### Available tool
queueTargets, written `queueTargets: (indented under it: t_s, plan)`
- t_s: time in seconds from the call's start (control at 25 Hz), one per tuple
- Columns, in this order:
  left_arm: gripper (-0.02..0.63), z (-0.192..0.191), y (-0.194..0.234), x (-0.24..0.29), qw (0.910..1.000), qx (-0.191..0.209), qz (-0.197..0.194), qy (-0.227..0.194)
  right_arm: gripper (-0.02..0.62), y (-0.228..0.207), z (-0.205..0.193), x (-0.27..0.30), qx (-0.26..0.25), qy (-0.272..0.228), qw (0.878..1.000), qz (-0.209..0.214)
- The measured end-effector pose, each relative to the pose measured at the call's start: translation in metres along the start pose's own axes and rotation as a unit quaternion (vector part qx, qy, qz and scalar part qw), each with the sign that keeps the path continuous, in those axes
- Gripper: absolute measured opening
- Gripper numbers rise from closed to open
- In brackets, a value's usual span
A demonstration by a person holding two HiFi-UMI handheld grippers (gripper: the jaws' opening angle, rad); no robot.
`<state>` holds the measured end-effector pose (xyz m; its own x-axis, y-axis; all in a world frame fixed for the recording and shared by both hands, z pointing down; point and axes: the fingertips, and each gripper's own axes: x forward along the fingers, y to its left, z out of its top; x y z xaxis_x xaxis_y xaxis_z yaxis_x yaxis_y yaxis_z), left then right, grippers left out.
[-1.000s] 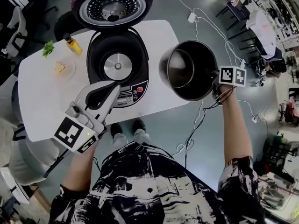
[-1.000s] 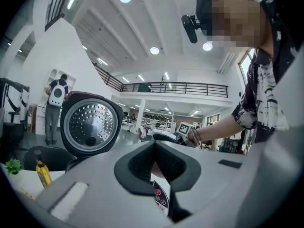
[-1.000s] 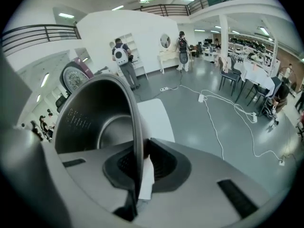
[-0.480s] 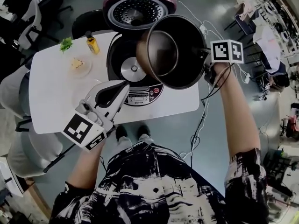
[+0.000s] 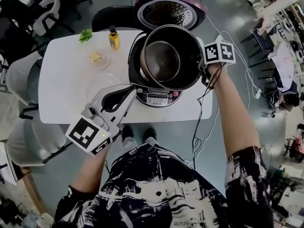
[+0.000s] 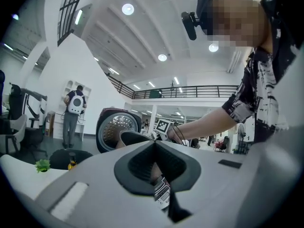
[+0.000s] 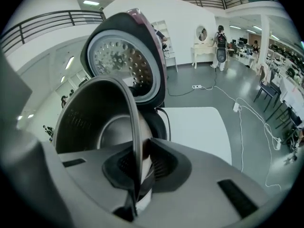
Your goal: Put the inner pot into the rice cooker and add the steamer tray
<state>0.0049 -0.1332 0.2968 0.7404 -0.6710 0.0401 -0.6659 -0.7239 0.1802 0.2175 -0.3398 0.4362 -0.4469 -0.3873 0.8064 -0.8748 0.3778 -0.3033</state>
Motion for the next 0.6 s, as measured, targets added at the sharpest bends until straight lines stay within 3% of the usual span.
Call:
queueTargets:
  t_s: [0.6]
  plan:
    - [0.005,-0.013,0.023,-0.033,0.9994,-0.017,0.028,-0.002,0.006,-0.008,-0.008,0.058,-0.03,0.066,0.992,-0.104]
